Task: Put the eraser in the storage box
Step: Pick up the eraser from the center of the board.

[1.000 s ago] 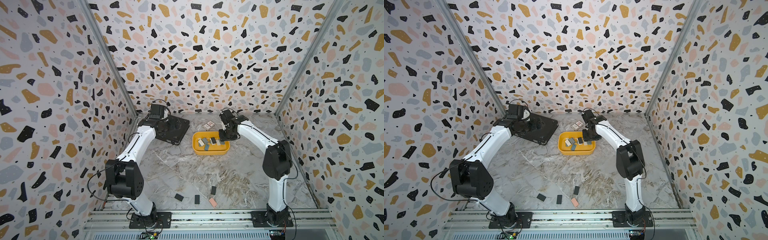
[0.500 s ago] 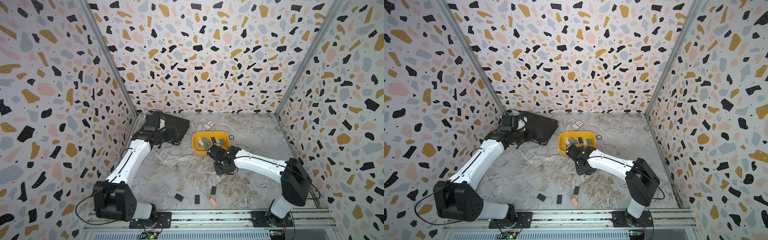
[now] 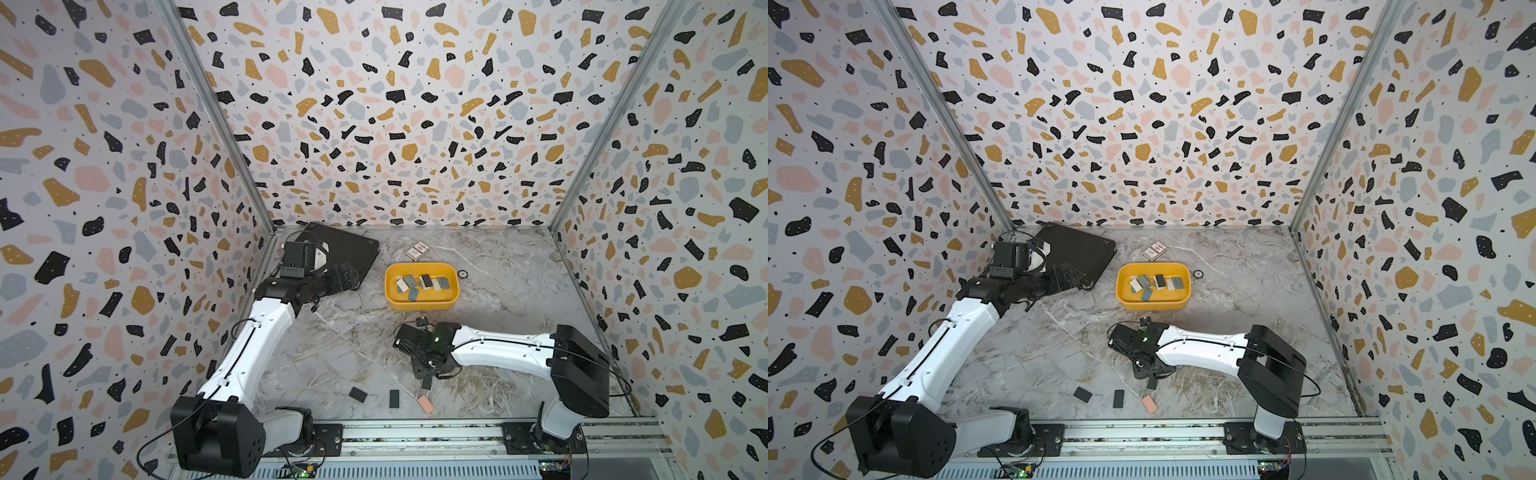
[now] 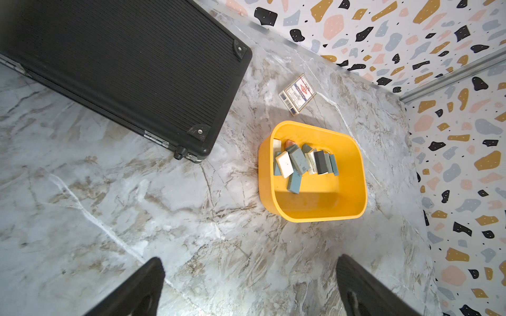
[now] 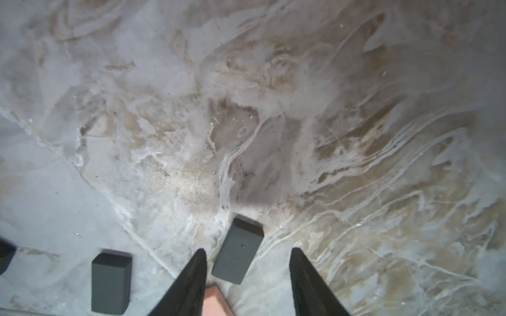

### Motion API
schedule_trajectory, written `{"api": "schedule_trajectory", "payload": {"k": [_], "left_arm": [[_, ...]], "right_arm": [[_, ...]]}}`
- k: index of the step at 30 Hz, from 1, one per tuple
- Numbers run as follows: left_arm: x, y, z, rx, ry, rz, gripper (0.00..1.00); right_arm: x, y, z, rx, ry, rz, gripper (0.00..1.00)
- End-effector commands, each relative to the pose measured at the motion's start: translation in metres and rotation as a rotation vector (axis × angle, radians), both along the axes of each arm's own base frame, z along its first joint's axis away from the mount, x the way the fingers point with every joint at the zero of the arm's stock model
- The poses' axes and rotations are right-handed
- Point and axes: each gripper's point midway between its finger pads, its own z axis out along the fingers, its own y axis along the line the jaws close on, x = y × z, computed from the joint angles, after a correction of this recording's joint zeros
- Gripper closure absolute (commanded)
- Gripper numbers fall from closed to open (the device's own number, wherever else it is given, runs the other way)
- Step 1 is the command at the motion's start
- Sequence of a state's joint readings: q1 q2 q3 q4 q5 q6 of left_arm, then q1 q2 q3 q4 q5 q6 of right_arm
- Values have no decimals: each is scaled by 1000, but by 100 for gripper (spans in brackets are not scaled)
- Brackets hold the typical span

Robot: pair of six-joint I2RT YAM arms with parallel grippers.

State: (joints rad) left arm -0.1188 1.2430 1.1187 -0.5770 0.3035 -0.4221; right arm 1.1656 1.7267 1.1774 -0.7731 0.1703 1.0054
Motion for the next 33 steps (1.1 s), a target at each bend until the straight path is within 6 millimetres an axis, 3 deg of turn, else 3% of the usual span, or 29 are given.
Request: {"api": "schedule_trajectory", "payload": {"k": [1, 28, 33], "left_arm": [[-4, 0, 6, -3, -23, -15, 2], [-12, 1, 8, -34, -25, -7, 1], [-13, 2, 9, -30, -30, -5, 1]], "right_arm": [[-5, -3, -1, -16, 23, -68, 48], [-32, 0, -39, -48, 175, -96, 50], [-33, 3, -44, -47, 199, -87, 61]]}}
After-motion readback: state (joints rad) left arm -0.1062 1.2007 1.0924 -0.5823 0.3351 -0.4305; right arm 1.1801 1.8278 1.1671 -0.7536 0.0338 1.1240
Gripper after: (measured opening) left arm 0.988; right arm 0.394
